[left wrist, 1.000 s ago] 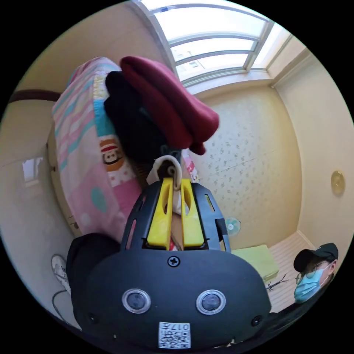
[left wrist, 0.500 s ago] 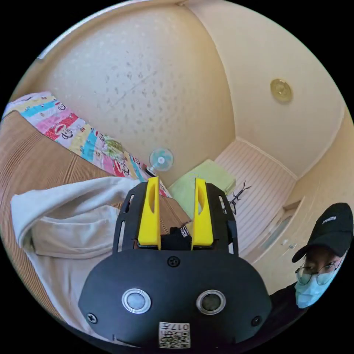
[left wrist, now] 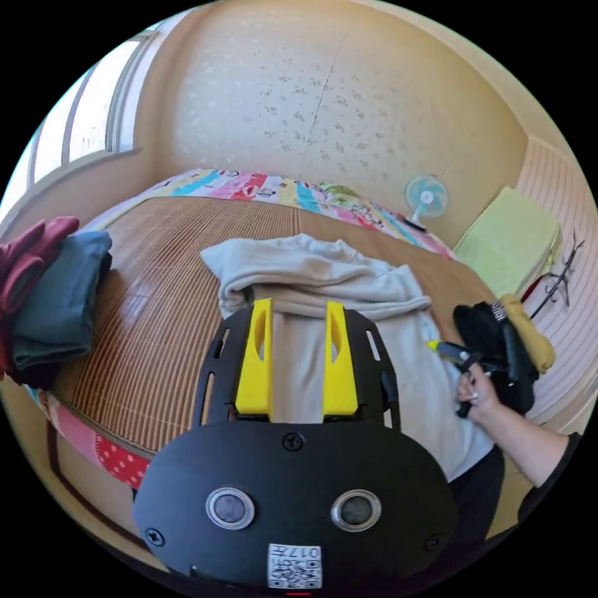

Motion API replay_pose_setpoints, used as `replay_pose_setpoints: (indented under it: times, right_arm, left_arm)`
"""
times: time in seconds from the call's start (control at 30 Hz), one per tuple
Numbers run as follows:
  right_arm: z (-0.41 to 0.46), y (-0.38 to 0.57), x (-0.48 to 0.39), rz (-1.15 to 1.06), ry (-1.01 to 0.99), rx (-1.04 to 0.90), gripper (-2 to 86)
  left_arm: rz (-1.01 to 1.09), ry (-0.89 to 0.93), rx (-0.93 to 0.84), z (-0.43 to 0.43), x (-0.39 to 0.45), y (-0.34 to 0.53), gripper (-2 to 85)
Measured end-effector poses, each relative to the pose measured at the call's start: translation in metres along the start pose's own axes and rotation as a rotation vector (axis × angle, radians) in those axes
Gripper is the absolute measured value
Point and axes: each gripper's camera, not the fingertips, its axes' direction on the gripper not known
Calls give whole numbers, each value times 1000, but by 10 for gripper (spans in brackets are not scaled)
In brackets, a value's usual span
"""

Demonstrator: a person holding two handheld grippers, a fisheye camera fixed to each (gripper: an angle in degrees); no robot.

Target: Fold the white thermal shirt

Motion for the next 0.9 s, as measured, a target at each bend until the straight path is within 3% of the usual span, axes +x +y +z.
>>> replay_pose_setpoints:
  times: [0.07, 0.4, 0.57, 0.67, 0.77, 0.83, 0.9]
  right_arm:
    - [-2, 0, -1, 0, 1, 0, 27]
    - [-35, 5, -27, 6, 21, 77, 60]
    - [-54, -44, -65, -18, -265, 209, 107]
    - [-28, -101, -85, -23, -141, 136, 119]
    - [34, -152, -73, 139, 90, -147, 116]
    - [62, -168, -72, 146, 90, -257, 99]
    - [64, -179, -91, 73, 37, -209, 59]
  left_arm:
    - [-10, 26, -186, 67, -11, 18, 104]
    - [-134, 204, -123, 135, -71, 63, 45]
    - [-120, 184, -113, 164, -84, 80, 41]
    - [-118, 184, -113, 179, -95, 88, 41]
    - [-113, 181, -112, 192, -105, 96, 40]
    - [-105, 170, -109, 198, -110, 100, 40]
    - [-96, 155, -107, 203, -114, 104, 40]
